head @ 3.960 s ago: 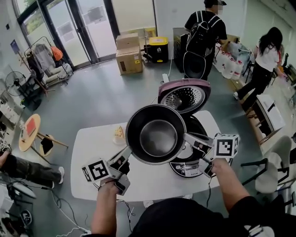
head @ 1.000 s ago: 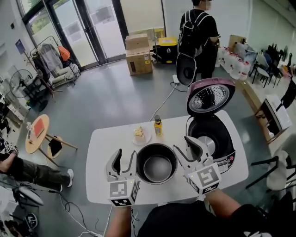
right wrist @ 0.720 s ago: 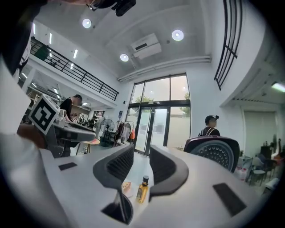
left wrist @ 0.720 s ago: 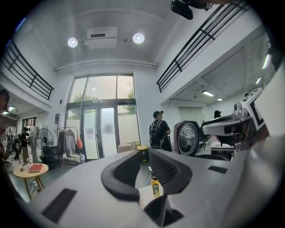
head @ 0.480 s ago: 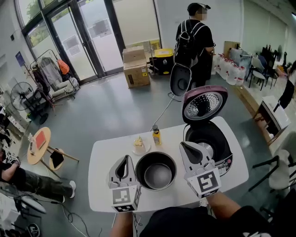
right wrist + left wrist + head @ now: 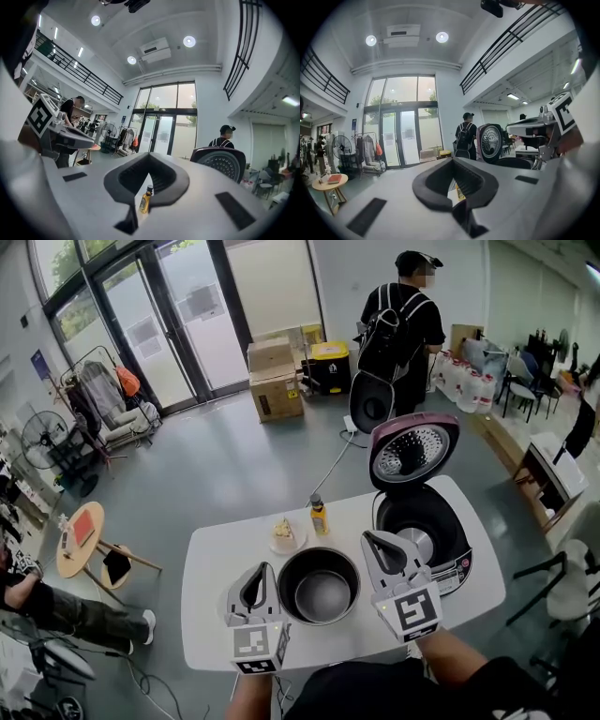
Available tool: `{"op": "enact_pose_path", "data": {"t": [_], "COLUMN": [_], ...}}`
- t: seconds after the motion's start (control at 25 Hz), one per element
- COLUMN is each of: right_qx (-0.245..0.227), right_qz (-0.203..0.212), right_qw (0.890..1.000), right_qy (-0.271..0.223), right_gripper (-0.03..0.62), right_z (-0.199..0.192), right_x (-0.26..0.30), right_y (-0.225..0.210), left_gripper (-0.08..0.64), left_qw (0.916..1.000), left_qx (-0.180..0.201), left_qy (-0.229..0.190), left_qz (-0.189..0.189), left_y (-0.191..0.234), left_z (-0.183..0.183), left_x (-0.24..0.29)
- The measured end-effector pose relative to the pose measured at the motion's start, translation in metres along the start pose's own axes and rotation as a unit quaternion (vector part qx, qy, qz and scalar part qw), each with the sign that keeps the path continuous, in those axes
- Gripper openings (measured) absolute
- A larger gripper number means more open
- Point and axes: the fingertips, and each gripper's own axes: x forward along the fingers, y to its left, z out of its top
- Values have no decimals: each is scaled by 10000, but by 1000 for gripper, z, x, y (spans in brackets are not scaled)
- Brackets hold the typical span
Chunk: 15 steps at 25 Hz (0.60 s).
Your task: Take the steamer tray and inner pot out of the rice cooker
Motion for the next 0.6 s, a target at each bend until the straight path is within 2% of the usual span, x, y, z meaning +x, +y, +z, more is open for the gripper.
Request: {"op": "enact_pose_path", "data": {"t": [0.32,0.6], "right_qx": [-62,74], "right_qz": [-28,-37], "right_qw": [10000,10000], "right_qy": [-20,-15], "right_gripper": [-2,-2], "right_z": [-1,-6], "right_x": [0,5], "right_y": [5,9], "left_gripper": [-3,-3], "left_qw": [9997,9997], "left_qx": [-100,-104], "left_qy": [-77,-138], "left_qz": [-200,-195], "left_y": [-4,-7], "left_z": [-1,-3], "left_x": [0,3]}}
